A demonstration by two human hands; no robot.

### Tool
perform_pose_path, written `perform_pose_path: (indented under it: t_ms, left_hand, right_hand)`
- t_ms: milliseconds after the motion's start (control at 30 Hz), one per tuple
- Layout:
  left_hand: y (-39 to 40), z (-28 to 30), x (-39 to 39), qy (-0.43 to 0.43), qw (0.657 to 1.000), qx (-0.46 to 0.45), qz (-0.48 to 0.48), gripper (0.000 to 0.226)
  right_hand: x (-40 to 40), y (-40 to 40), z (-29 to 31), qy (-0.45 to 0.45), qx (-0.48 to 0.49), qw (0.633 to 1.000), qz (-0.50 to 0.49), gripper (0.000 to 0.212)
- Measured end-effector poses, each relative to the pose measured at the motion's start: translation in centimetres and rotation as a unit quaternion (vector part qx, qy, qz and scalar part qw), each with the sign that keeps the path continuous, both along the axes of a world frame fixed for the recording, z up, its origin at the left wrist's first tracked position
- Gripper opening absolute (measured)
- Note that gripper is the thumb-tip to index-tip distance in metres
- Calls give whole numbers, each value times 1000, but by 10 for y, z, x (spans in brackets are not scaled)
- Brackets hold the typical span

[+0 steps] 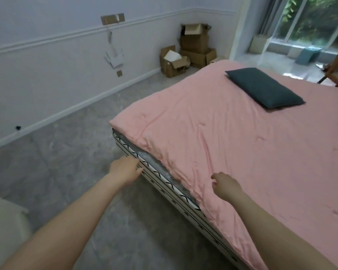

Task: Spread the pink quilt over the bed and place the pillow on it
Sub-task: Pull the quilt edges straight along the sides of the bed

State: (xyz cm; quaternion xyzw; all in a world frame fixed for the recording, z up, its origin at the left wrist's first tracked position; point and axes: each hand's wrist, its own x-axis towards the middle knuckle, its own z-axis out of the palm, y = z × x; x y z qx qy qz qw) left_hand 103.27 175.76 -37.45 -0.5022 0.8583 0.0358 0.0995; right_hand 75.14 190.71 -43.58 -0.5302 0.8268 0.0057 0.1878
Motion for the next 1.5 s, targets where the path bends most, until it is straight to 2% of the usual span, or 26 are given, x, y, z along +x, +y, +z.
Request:
perform_pose_path:
  t_ms: [200, 467, 600, 733, 800, 933, 1000, 1100, 1167, 1233, 1300, 1400, 1467, 1500]
  left_hand:
    - [-86, -22, 8, 25, 998, -10, -51, 36]
    - [-207, -89, -7, 23, 996, 33, -77, 40]
    - [-261, -135, -10, 15, 994, 64, -91, 44]
    - [-313, -176, -19, 47, 990, 73, -112, 29]
    - [-337, -200, -33, 20, 984, 91, -151, 25]
    - [-371, -250, -67, 12, 968, 76, -240, 42]
    - [-384, -278, -84, -12, 959, 73, -272, 61]
    - [-401, -316, -103, -73, 948, 93, -297, 89]
    - [-411, -346, -106, -114, 945, 107, -286, 96]
    - [-418, -365, -107, -170, 934, 105, -297, 93]
    - [-427, -380, -112, -159, 925, 83, -334, 97]
    - [-441, -390, -113, -128, 912, 54, -386, 110]
    - [-446, -395, -105, -86, 907, 28, -412, 106]
    - [-446, -397, -99, -57, 901, 7, -429, 96]
  right_hand:
    - [40, -96, -26, 48, 8, 996, 68, 41]
    - [-2, -194, -92, 12, 75, 997, -29, 38]
    - [-1, -245, -139, -42, 100, 992, -63, 43]
    - [-8, -267, -184, -92, 115, 981, -128, 48]
    - [-12, -268, -206, -108, 137, 971, -163, 52]
    - [-14, -246, -243, -140, 198, 948, -205, 81]
    - [-10, -233, -264, -148, 230, 933, -232, 95]
    - [3, -224, -297, -130, 235, 927, -263, 104]
    - [12, -229, -315, -102, 253, 927, -255, 102]
    - [17, -238, -322, -68, 269, 925, -259, 95]
    - [22, -250, -331, -23, 264, 918, -296, 81]
    - [39, -262, -346, 90, 184, 925, -321, 51]
    - [56, -266, -352, 114, 157, 924, -331, 33]
    - [64, -264, -352, 116, 147, 923, -335, 30]
